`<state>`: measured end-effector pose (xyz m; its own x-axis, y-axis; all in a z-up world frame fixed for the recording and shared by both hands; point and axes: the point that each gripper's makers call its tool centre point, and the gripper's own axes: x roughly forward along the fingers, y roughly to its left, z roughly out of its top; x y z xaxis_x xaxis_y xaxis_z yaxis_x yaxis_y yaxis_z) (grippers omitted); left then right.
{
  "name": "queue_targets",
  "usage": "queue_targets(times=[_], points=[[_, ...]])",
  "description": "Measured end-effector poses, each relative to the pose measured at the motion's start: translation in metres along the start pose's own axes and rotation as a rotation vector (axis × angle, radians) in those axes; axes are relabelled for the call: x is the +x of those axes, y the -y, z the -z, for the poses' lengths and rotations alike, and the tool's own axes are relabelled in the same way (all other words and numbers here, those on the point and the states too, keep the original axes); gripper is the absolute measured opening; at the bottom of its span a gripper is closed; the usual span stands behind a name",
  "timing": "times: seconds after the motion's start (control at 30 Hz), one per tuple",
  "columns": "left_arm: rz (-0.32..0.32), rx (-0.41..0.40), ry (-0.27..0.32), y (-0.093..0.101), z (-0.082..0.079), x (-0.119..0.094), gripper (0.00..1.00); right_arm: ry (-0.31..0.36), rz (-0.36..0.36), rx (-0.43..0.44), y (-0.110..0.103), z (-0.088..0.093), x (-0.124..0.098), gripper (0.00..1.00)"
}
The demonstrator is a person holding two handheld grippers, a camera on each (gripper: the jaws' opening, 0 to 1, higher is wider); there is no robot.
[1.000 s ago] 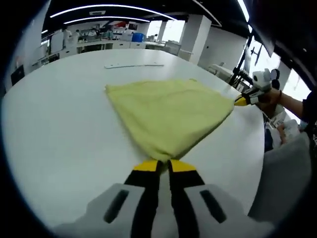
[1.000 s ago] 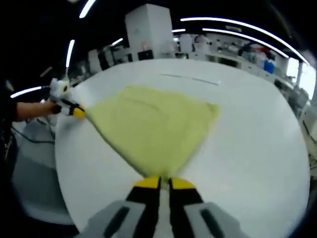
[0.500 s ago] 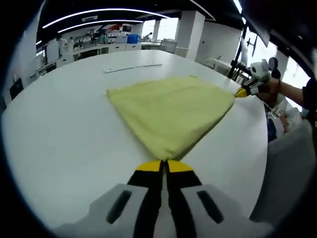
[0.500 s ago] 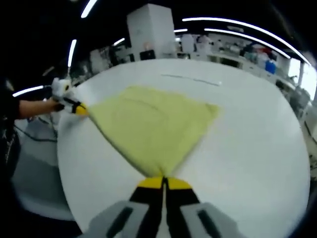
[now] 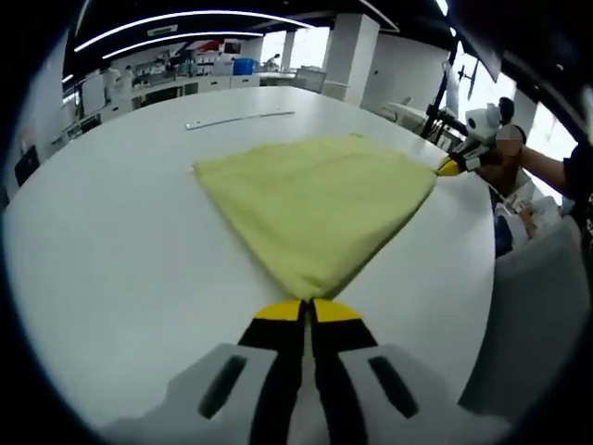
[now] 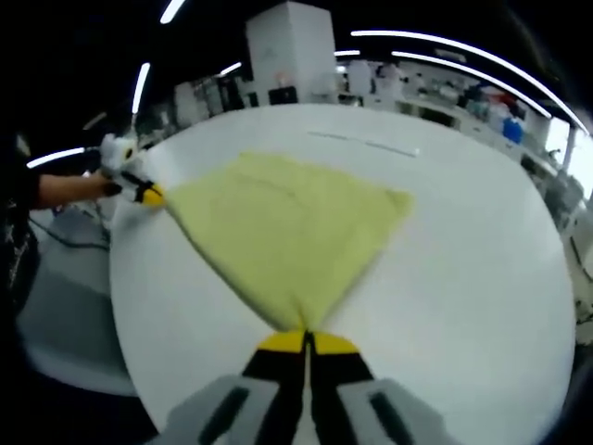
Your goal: Fold the garment on the visible template until the final outline fits inside the template.
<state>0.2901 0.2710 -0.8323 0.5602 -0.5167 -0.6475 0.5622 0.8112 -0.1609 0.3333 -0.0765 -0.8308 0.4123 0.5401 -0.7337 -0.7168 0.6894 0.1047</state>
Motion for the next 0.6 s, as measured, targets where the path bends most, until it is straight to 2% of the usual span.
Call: queue_targets(times=[0.27,0.4,0.6], points=[[0.006,0.013,-0.009,0.014,0.007,-0.004,0.0,-0.019,0.005,-0.006,-0.003,0.008,-0.005,0.0],[0.0,0.015,-0.008,0.012,0.006,-0.004,0.0,-0.025,-0.003,-0.016,-0.009,0.011,-0.007,0.0],[0.0,0.024,-0.012,0.013,0.008,-0.006,0.0,-0.016,0.015,-0.015,-0.006,0.009,-0.007,0.0]])
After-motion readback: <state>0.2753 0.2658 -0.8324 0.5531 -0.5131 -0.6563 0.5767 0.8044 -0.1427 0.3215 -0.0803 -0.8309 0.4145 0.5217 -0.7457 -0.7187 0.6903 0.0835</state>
